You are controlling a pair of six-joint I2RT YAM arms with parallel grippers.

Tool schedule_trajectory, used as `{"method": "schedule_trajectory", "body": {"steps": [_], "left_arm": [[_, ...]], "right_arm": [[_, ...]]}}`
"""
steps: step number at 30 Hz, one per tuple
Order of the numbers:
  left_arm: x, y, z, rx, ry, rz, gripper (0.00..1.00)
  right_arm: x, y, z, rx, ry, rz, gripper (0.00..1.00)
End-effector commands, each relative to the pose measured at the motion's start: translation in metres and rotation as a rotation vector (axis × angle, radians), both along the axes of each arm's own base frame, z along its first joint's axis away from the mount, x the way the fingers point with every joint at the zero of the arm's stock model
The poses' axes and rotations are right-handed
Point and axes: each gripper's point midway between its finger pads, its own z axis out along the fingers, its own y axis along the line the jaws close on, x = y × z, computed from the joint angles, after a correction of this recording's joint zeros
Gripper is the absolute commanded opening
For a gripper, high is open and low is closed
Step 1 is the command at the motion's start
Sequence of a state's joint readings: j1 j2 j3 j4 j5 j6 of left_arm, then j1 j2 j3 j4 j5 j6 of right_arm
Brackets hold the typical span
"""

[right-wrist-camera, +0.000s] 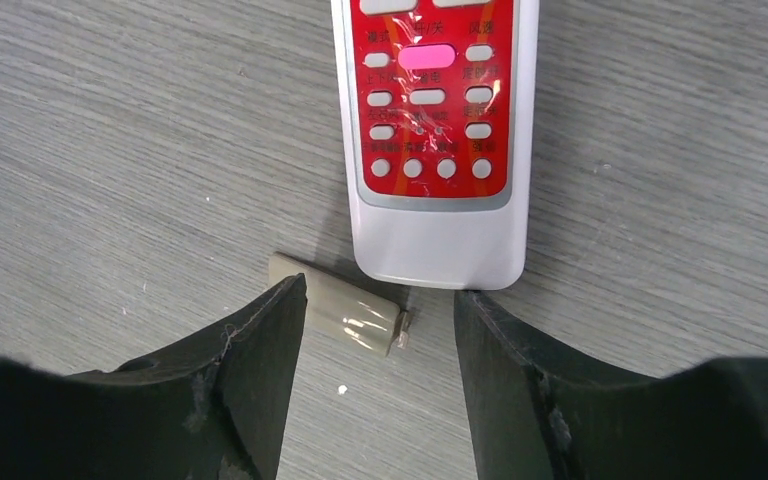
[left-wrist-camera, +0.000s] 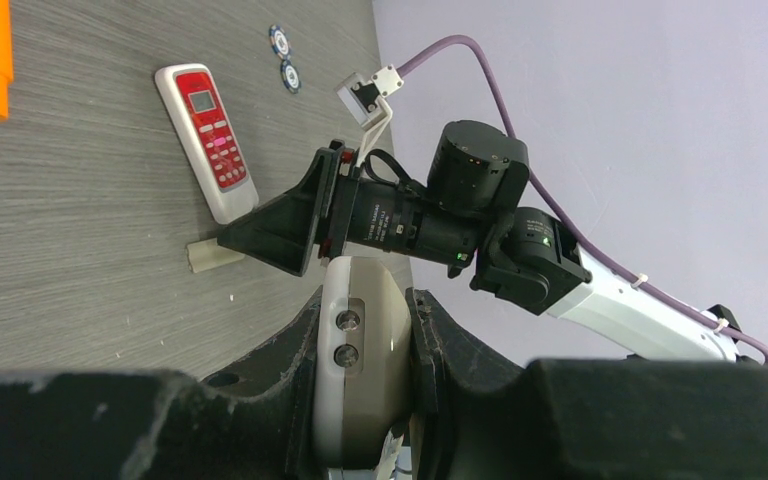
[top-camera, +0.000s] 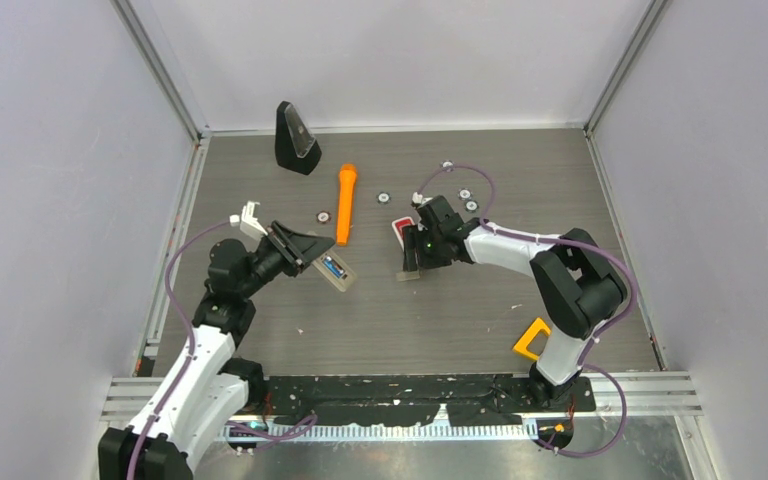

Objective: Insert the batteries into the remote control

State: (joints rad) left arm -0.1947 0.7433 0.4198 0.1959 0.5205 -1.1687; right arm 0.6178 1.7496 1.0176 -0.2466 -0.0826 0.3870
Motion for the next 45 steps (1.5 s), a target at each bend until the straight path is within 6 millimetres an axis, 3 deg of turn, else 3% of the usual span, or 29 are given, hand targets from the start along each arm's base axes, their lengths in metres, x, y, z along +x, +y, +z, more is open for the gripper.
{"method": "schedule_trajectory", "body": {"steps": [1,12,18,22,24,27,31,37,45], "left_arm": [[0.002,-0.001,0.018,-0.015,-0.085,-0.017,0.0],[0.007,-0.002,0.012,-0.014,-0.073,-0.014,0.0],[0.007,-0.002,0.01,-0.017,-0.068,-0.018,0.0],[0.007,-0.002,0.009,-0.018,-0.066,-0.018,0.0],[0.007,-0.002,0.007,-0.017,-0.065,-0.017,0.0],[0.006,-0.002,0.007,-0.017,-0.066,-0.018,0.0],[0.005,0.0,0.007,-0.016,-0.066,-0.014,0.0],[0.006,0.01,0.003,0.011,-0.043,0.018,0.0],[0.007,0.016,-0.001,0.014,-0.024,0.034,0.0]], "right_arm": [[0.02,0.008,0.012,0.024,-0.069,-0.012,0.6],[-0.021,0.015,0.008,0.152,0.133,-0.124,0.44],[-0.04,0.016,0.011,0.183,0.218,-0.138,0.42],[-0.046,0.019,0.025,0.226,0.216,-0.128,0.42],[-0.043,0.013,0.03,0.198,0.178,-0.119,0.49],[-0.035,0.007,0.04,0.143,0.075,-0.044,0.71],[-0.029,0.004,0.049,0.067,-0.06,0.141,0.81],[-0.031,0.008,0.043,-0.02,-0.127,0.414,0.77],[-0.026,0.012,0.024,-0.177,-0.124,0.555,0.68]]}}
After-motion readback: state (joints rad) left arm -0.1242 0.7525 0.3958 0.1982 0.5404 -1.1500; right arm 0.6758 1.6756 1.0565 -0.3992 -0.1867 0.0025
